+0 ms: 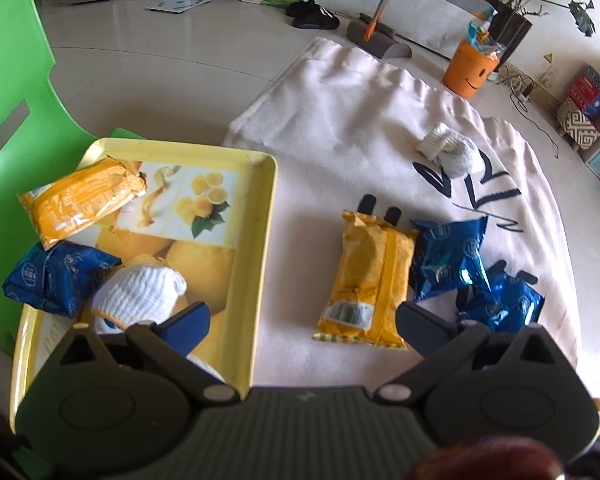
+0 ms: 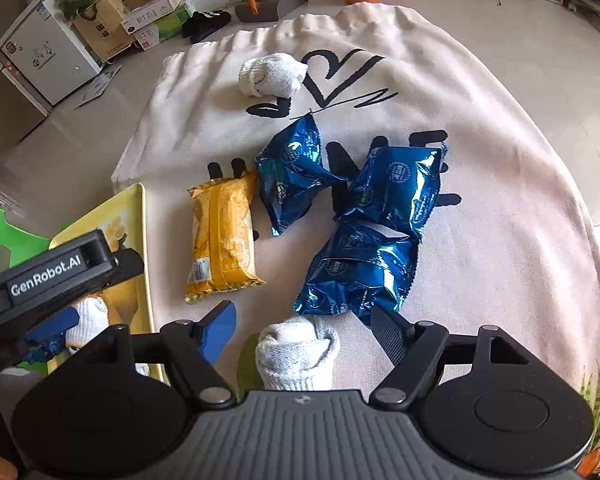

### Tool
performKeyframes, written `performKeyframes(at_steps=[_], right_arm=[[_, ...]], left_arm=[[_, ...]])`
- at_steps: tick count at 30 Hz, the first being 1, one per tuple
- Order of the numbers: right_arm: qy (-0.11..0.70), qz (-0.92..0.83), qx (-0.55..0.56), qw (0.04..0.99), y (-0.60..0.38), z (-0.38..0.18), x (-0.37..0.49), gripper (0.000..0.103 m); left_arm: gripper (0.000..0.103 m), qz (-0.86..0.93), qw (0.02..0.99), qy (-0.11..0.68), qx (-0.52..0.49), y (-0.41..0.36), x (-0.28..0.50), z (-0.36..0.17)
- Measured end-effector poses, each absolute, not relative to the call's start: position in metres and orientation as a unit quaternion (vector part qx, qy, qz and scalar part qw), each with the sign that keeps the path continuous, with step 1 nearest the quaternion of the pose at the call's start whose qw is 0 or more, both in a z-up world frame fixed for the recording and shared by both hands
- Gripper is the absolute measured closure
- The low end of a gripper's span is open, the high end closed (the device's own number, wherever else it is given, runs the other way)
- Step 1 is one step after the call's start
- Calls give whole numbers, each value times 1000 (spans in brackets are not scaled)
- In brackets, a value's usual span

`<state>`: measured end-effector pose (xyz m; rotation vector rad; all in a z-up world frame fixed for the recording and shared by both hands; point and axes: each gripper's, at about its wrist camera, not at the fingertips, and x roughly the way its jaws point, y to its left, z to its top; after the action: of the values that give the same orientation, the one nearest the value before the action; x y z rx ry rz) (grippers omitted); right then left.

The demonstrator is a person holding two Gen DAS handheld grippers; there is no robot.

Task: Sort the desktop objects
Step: 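Move both open grippers back over the remaining pile, then grasp the grey knit sock with the left gripper while the right gripper grasps a blue foil bag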

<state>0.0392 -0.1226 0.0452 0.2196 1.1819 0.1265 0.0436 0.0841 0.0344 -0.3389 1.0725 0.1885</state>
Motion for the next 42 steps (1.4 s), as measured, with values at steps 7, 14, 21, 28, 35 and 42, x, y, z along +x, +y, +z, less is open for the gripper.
performKeyframes(at_steps=[7,14,21,28,35,42], right_arm=[[555,4,164,816,-171,51,43,28],[557,-3,193,808,-190,49,45,28],[585,4,229,778,-203,26,51,28],[578,15,225,784,-211,28,65,28],[590,11,250,768,-217,11,71,28],[593,36,260,761,-210,0,75,28]], left_arm=[[1,52,835,529,-145,56,40,28],[1,12,821,559,-114,21,33,13],[1,-12,812,579,-80,-4,26,-6],[1,-25,807,586,-72,-11,25,-12],[1,-34,804,589,-73,-16,27,-21],[1,-47,801,594,-57,-24,27,-31]])
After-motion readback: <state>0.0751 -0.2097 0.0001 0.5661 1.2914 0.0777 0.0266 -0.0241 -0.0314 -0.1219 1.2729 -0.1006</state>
